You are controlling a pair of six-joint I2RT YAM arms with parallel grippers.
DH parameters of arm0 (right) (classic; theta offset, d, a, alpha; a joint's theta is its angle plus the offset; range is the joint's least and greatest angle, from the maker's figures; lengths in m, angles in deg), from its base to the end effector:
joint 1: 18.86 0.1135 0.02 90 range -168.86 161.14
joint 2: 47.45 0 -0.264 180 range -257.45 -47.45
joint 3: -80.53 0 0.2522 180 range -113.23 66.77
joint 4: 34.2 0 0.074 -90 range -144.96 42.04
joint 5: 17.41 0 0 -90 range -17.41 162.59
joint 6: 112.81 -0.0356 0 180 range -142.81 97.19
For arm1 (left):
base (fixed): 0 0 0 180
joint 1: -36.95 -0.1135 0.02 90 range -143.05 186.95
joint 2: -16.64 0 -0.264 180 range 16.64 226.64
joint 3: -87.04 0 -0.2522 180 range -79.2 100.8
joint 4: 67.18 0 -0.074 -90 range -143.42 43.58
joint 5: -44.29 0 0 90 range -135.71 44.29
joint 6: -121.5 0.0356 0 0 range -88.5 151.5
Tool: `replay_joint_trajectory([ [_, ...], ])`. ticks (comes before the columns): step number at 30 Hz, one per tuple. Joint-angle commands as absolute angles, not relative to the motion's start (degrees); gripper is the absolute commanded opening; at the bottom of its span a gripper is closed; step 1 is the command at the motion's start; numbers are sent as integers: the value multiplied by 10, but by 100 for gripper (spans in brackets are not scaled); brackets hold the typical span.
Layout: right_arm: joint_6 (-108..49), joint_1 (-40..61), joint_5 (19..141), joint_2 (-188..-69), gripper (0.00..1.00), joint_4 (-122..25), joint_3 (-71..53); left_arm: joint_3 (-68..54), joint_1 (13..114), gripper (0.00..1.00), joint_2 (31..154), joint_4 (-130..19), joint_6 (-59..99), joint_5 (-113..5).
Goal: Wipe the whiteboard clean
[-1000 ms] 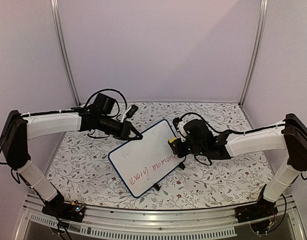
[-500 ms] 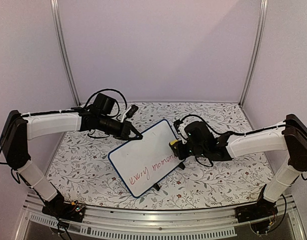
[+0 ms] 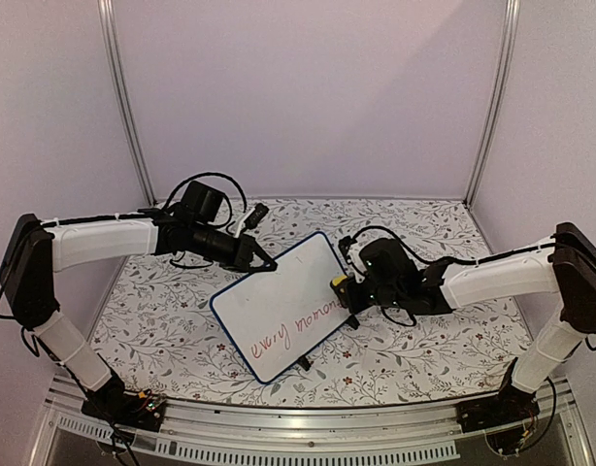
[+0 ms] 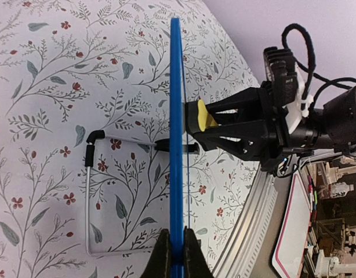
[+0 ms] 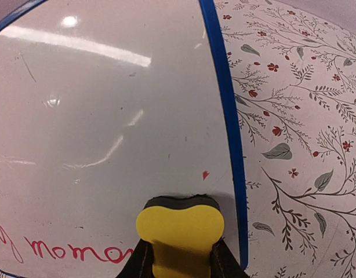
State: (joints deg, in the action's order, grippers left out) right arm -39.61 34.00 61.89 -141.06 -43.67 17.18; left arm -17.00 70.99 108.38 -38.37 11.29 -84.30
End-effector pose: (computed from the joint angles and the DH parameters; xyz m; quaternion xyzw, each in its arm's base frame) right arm 0.2095 0.2657 0.1802 -0.2413 0.8694 0.1722 0.3953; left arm 0.2720 -0.2105 0.2373 0.2314 0.8490 -0.4374 0.1853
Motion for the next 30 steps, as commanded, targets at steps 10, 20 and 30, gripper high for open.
replay_joint_trajectory([
  [10,-401,340,633,-1420,19,-495,204,-172,717,0,1094,-388,137,-867],
  [20,-404,340,634,-1416,18,-497,212,-173,717,0,1092,-389,138,-864],
  [30,-408,340,636,-1412,19,-497,219,-173,718,0,1092,-389,138,-864],
])
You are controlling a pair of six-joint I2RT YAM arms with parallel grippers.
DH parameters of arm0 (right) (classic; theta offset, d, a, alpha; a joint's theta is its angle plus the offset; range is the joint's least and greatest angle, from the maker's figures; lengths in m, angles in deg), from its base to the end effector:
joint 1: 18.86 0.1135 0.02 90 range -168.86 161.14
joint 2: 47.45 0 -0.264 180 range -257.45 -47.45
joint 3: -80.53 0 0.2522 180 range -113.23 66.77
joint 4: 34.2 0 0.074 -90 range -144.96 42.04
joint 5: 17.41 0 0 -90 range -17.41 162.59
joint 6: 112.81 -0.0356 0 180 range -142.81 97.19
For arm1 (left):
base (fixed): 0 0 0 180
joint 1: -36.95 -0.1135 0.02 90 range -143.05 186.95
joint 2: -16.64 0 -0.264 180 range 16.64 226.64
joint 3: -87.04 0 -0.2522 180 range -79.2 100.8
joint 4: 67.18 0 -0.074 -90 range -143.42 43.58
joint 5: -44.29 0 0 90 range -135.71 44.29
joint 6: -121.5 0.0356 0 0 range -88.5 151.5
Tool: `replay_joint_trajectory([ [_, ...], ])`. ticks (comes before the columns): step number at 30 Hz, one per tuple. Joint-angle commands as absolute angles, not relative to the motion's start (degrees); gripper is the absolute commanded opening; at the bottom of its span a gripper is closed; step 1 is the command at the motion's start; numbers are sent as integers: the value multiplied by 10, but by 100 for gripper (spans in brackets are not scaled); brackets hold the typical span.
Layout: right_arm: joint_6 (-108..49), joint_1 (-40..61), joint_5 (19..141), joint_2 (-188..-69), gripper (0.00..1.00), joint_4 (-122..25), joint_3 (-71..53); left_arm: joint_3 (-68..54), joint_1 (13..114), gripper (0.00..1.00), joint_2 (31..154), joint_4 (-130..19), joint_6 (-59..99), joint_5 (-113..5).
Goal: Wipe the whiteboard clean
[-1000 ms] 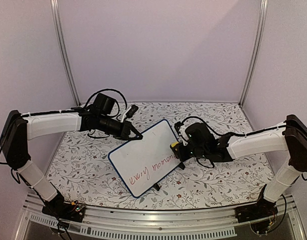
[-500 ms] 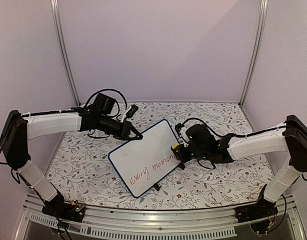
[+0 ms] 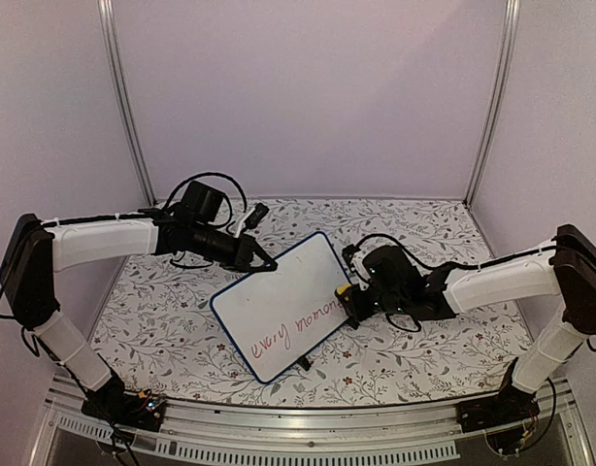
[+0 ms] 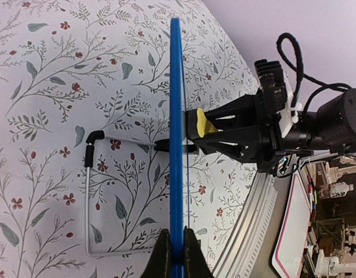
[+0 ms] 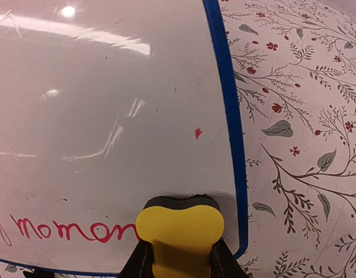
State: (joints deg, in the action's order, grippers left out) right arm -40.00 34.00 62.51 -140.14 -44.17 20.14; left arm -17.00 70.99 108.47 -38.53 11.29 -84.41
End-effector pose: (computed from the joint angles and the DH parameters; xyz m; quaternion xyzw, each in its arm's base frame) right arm 0.2020 0.2563 0.1691 -0.2452 0.8781 0.1655 0.3761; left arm 0.2723 -0.2108 0.2370 0.2319 0.8484 -0.4383 0.1853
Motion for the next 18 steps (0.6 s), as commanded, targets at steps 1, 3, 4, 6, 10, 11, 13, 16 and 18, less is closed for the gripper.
replay_joint_trajectory([
  [1,-408,340,635,-1411,19,-497,220,-173,718,0,1092,-389,137,-864],
  [3,-408,340,633,-1410,18,-497,222,-172,718,0,1093,-388,137,-865],
  [4,-409,340,633,-1409,18,-498,222,-172,718,0,1093,-388,138,-865],
  [6,-409,340,635,-1409,19,-500,222,-173,718,0,1091,-388,138,-863],
  [10,-410,341,633,-1406,19,-498,227,-172,718,0,1093,-388,137,-866],
  [11,-410,340,633,-1406,18,-498,227,-173,718,0,1092,-388,137,-866],
  [13,-411,341,634,-1407,19,-499,226,-173,718,0,1091,-388,137,-864],
  [16,-411,341,633,-1405,19,-500,228,-172,718,0,1092,-389,137,-865],
  [18,-411,341,630,-1404,19,-500,229,-173,718,0,1092,-388,137,-865],
])
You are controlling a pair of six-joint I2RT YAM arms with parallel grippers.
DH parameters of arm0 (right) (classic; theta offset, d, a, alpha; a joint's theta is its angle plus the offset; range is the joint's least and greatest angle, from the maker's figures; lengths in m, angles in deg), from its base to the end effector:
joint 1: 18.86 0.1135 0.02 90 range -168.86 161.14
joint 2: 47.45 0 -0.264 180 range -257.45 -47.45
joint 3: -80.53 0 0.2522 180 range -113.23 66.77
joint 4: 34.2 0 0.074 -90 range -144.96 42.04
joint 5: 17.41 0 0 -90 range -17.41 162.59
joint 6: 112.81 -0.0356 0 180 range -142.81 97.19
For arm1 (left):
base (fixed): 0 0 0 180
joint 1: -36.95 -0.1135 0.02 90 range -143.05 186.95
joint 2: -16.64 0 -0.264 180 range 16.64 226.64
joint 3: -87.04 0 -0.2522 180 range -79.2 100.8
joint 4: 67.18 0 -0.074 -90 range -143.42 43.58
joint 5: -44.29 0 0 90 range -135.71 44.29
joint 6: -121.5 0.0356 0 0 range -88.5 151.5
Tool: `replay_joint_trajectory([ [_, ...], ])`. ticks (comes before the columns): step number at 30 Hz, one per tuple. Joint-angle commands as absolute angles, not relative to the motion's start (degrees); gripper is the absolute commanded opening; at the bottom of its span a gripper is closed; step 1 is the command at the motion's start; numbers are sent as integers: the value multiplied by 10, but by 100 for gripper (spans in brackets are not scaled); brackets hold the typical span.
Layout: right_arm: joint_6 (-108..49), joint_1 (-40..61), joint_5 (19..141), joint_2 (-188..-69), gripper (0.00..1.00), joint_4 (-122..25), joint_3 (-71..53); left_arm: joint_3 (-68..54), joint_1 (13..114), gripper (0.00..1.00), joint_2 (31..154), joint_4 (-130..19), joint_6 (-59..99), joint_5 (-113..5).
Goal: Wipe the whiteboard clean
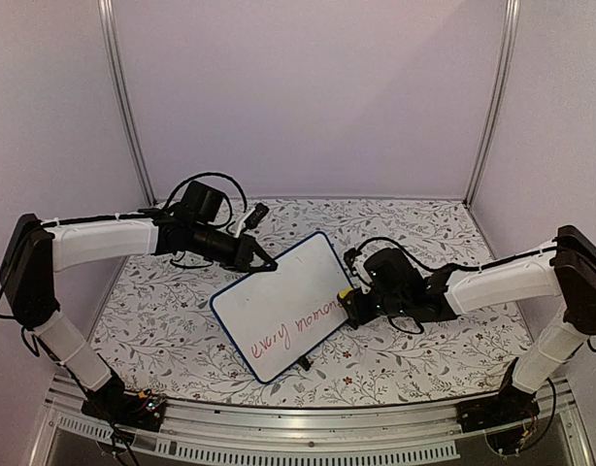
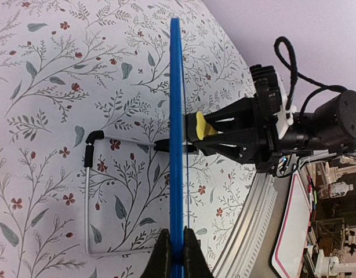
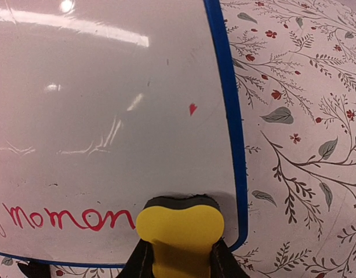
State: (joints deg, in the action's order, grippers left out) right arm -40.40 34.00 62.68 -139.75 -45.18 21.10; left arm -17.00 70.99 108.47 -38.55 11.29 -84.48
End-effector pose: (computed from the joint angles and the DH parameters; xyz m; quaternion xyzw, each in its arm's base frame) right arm 0.1987 0.2522 0.1648 -0.2454 0.8837 0.1603 0.3648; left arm 0.2722 -0.2108 0.2371 0.2322 0.8481 -0.4387 0.1851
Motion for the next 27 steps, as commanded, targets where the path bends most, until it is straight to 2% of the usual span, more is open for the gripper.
replay_joint_trajectory([
  [1,-411,341,631,-1404,18,-501,229,-173,718,0,1091,-388,137,-864],
  [12,-405,341,617,-1389,19,-527,211,-170,712,0,1090,-388,137,-871],
  [27,-340,321,542,-1306,21,-538,127,-170,705,0,1095,-391,132,-877],
])
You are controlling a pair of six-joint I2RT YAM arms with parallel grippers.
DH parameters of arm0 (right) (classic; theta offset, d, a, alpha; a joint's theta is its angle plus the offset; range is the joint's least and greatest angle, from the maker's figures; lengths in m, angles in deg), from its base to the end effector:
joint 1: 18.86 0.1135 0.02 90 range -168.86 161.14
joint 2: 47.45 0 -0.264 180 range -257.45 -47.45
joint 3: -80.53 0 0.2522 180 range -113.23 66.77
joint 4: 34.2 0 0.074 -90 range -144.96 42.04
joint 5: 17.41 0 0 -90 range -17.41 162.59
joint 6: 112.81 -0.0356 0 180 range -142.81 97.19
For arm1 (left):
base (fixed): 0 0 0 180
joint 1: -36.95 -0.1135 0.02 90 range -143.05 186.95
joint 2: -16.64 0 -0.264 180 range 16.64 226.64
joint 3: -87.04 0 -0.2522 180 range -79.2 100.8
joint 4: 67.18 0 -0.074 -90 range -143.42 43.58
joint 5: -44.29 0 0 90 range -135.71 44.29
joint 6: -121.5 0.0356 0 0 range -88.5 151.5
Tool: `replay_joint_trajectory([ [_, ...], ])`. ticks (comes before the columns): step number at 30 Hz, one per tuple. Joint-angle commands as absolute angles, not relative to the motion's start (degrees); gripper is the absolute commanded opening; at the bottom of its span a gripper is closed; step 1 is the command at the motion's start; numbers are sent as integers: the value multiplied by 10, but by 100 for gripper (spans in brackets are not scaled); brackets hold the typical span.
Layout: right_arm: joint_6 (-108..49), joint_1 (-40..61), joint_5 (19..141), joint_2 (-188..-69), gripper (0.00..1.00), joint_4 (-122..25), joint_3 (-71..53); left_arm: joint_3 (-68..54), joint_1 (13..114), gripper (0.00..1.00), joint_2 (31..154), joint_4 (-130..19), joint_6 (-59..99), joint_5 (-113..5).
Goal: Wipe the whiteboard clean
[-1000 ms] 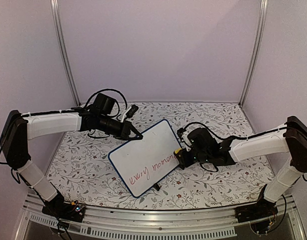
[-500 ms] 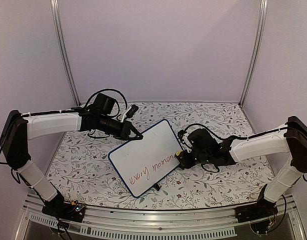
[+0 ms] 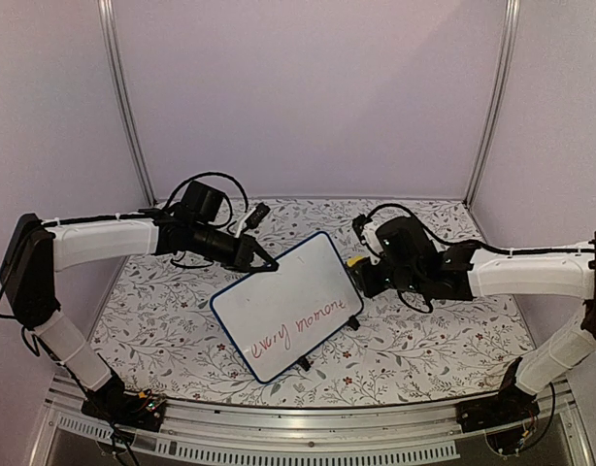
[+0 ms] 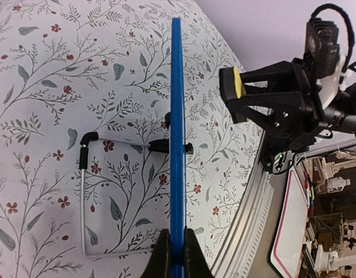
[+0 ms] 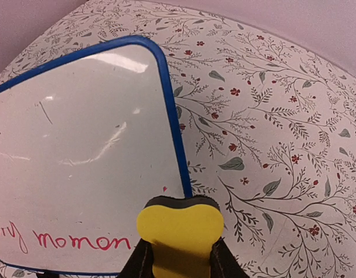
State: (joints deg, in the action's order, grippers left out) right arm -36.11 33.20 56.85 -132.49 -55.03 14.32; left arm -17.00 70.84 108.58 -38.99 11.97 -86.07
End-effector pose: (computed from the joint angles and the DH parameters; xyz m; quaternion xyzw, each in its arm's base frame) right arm 0.2039 0.2458 0.2260 -0.2426 0.8651 0.1232 0.4215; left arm 0.2726 -0.2109 0.2375 0.2413 0.8410 -0.4481 0.1836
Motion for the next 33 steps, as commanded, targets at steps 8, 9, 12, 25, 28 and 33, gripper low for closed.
replay_joint_trajectory([
  [8,-336,320,571,-1372,21,-513,93,-171,705,0,1095,-391,134,-873],
  [9,-336,320,571,-1379,21,-513,90,-172,705,0,1094,-390,135,-872],
  [12,-337,320,582,-1408,21,-513,80,-171,706,0,1091,-390,135,-870],
  [25,-345,320,582,-1450,21,-512,101,-172,705,0,1088,-392,134,-877],
  [28,-353,320,588,-1450,21,-512,115,-172,705,0,1085,-392,135,-874],
  [33,-361,320,590,-1446,21,-502,141,-171,704,0,1090,-392,134,-878],
])
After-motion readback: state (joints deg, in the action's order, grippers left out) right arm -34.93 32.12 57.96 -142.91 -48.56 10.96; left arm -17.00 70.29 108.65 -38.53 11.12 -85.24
